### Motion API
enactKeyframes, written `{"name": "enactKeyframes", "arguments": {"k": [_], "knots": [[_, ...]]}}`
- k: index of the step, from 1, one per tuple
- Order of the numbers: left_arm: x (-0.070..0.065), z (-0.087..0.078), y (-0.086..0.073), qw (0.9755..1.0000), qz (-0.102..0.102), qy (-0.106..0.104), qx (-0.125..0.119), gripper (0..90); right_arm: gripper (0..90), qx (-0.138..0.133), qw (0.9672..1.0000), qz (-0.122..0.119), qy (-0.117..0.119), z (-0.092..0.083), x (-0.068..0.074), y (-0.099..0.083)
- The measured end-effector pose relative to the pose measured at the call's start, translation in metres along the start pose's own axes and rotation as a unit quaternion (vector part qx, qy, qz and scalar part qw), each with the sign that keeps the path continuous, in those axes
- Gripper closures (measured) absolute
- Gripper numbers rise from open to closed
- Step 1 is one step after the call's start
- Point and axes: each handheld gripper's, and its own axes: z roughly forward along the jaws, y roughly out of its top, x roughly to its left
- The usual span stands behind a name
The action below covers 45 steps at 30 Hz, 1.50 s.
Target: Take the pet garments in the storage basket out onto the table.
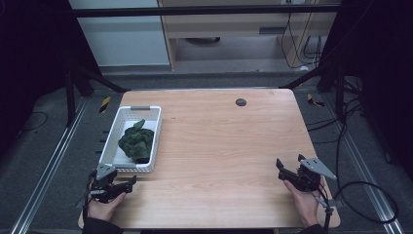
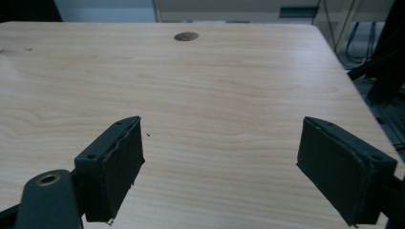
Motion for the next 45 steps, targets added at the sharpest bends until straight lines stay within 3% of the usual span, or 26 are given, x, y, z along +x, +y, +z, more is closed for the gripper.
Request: {"name": "enactKeyframes", "arguments": {"k": [8,14,22,27,33,45], "knots": [[-0.002,-0.023,0.012,0.9992,-0.012,-0.008,-0.036,22.3,15.1,0.002,0.9998,-0.009,0.018,-0.006,0.005,-0.001],[-0.003,-0.032,0.017,0.9987,-0.022,-0.016,-0.043,22.8,15.1,0.002,0.9998,-0.011,0.018,-0.009,0.006,-0.001],[-0.008,-0.050,0.029,0.9976,-0.018,-0.019,-0.064,23.2,14.7,0.006,0.9997,-0.011,0.021,-0.012,0.004,-0.001],[-0.006,-0.052,0.031,0.9975,-0.023,-0.016,-0.064,23.2,14.7,0.006,0.9996,-0.013,0.023,-0.011,0.006,-0.001],[-0.006,-0.053,0.041,0.9976,-0.013,-0.005,-0.068,23.2,14.7,0.013,0.9995,-0.019,0.022,-0.008,0.008,-0.002],[-0.001,-0.054,0.071,0.9960,-0.013,0.005,-0.088,21.7,14.7,0.019,0.9991,-0.031,0.025,-0.004,0.014,-0.002]]}}
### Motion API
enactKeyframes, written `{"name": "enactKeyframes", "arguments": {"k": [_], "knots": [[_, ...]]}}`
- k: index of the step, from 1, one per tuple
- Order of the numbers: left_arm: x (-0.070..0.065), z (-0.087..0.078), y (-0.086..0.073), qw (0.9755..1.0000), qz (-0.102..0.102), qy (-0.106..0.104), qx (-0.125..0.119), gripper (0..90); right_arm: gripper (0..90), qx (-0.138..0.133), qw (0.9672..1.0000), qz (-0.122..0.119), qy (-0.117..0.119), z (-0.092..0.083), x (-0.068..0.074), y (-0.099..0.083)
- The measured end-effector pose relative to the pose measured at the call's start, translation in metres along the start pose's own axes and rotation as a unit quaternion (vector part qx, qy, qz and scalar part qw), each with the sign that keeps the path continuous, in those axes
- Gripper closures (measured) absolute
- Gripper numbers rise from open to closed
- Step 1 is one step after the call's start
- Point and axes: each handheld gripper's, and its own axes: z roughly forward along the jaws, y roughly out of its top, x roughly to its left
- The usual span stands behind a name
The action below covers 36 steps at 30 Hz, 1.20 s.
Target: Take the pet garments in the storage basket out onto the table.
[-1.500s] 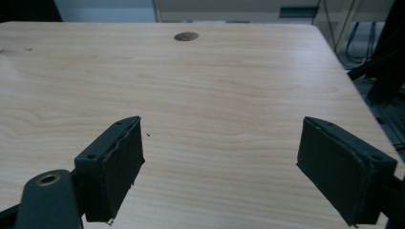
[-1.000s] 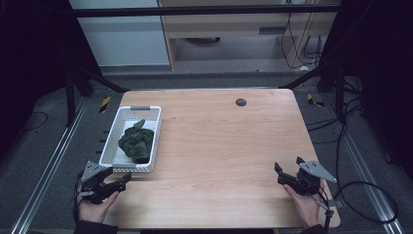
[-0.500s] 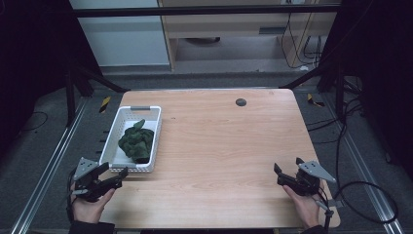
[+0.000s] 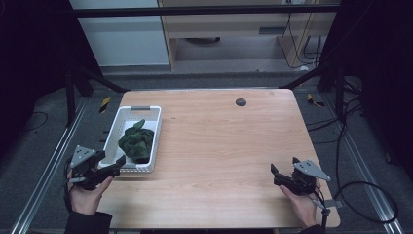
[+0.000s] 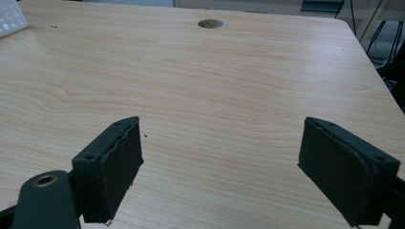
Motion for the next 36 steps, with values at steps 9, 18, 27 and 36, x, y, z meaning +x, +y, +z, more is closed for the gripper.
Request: {"name": "enactKeyframes", "arguments": {"k": [9,18,27,36], "knots": [[-0.007,0.013,0.028,0.9998,0.015,-0.002,-0.009,21.1,14.6,-0.005,1.0000,0.004,-0.002,-0.002,-0.002,0.001],[-0.004,0.023,0.047,0.9998,0.019,-0.001,-0.004,20.7,14.6,-0.004,1.0000,0.003,0.000,-0.002,-0.001,0.001],[0.003,0.033,0.060,0.9996,0.025,0.005,0.012,20.7,14.6,-0.001,1.0000,0.005,0.004,-0.001,-0.001,0.001],[0.011,0.051,0.063,0.9987,0.027,0.011,0.042,20.5,14.6,0.003,1.0000,0.004,0.007,0.000,-0.001,0.001]]}}
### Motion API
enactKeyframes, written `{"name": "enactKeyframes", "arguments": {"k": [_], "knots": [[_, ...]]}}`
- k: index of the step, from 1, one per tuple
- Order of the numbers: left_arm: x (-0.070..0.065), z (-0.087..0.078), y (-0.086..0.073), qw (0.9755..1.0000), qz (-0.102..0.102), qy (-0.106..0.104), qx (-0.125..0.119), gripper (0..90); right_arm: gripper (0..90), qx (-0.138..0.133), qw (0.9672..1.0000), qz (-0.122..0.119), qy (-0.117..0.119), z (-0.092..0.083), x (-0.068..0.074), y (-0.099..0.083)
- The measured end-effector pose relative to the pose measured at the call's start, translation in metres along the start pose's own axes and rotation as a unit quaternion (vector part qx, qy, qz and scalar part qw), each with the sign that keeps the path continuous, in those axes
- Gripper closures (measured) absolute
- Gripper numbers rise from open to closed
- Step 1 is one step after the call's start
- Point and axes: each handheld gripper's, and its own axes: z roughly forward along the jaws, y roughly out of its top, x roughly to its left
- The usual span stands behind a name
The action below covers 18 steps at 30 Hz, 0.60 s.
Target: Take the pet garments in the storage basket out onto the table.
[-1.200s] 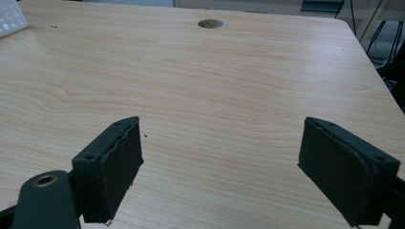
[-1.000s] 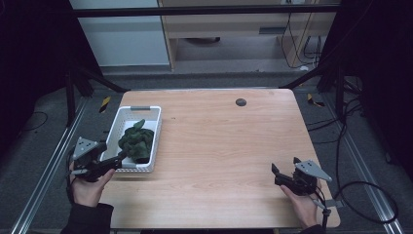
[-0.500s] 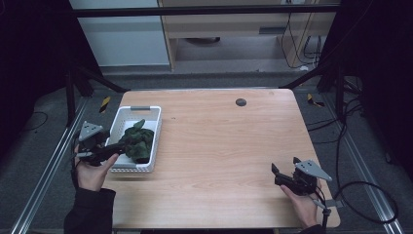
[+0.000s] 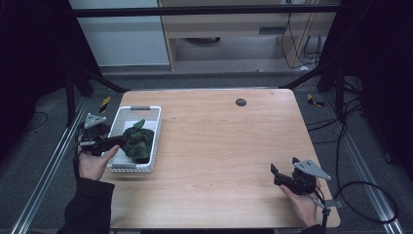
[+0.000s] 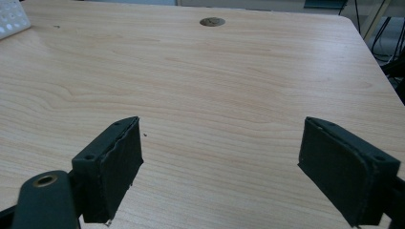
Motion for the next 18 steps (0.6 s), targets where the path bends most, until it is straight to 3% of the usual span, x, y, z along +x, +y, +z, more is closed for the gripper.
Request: {"name": "enactKeyframes", "arguments": {"k": [7,18], "knots": [[0.007,0.018,0.002,0.9995,0.004,-0.003,0.030,20.2,14.4,0.004,1.0000,0.002,0.002,0.001,0.000,0.000],[0.009,0.037,0.002,0.9981,0.019,-0.001,0.059,19.5,14.4,0.007,1.0000,0.001,0.002,0.001,-0.001,0.000]]}}
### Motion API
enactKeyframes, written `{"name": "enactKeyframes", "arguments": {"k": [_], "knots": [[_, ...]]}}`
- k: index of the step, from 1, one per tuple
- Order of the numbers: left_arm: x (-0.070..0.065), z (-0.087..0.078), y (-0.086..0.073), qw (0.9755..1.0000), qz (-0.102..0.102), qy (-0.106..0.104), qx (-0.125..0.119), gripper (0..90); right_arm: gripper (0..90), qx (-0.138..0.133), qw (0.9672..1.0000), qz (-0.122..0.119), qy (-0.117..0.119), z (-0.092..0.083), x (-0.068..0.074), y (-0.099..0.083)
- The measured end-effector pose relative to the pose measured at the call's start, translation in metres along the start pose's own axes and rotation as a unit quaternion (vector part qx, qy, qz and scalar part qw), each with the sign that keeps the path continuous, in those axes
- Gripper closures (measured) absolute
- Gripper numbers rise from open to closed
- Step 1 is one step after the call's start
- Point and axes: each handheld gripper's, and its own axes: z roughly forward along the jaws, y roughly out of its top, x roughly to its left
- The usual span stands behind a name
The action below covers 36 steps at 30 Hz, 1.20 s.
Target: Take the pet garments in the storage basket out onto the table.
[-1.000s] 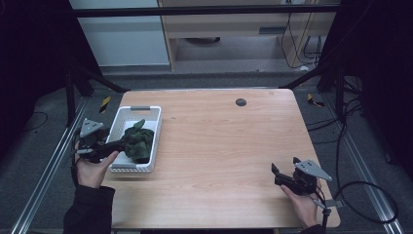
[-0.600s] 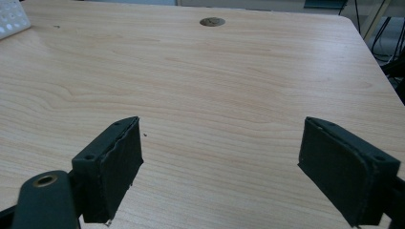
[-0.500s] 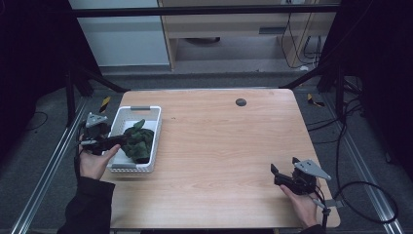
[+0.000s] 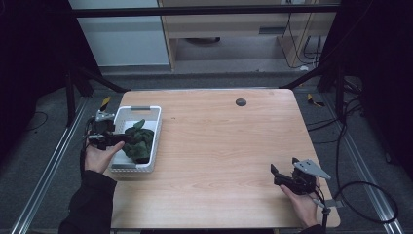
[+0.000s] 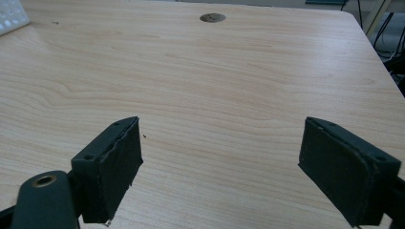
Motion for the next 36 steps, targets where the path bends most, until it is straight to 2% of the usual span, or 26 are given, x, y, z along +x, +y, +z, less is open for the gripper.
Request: {"name": "enactKeyframes", "arguments": {"k": [8,20,25,36], "knots": [[0.004,0.013,-0.001,0.9997,0.004,0.003,0.025,19.2,14.1,0.003,1.0000,0.000,0.002,0.001,0.000,0.000],[0.007,0.027,-0.002,0.9990,0.007,0.001,0.045,19.1,13.6,0.008,1.0000,0.001,0.005,0.002,0.000,0.000],[0.009,0.035,-0.003,0.9979,0.007,0.002,0.064,19.6,13.2,0.010,0.9999,0.000,0.006,0.002,0.000,-0.001],[0.011,0.048,-0.006,0.9963,0.009,0.003,0.085,19.6,12.7,0.016,0.9998,-0.003,0.009,0.004,0.000,-0.001]]}}
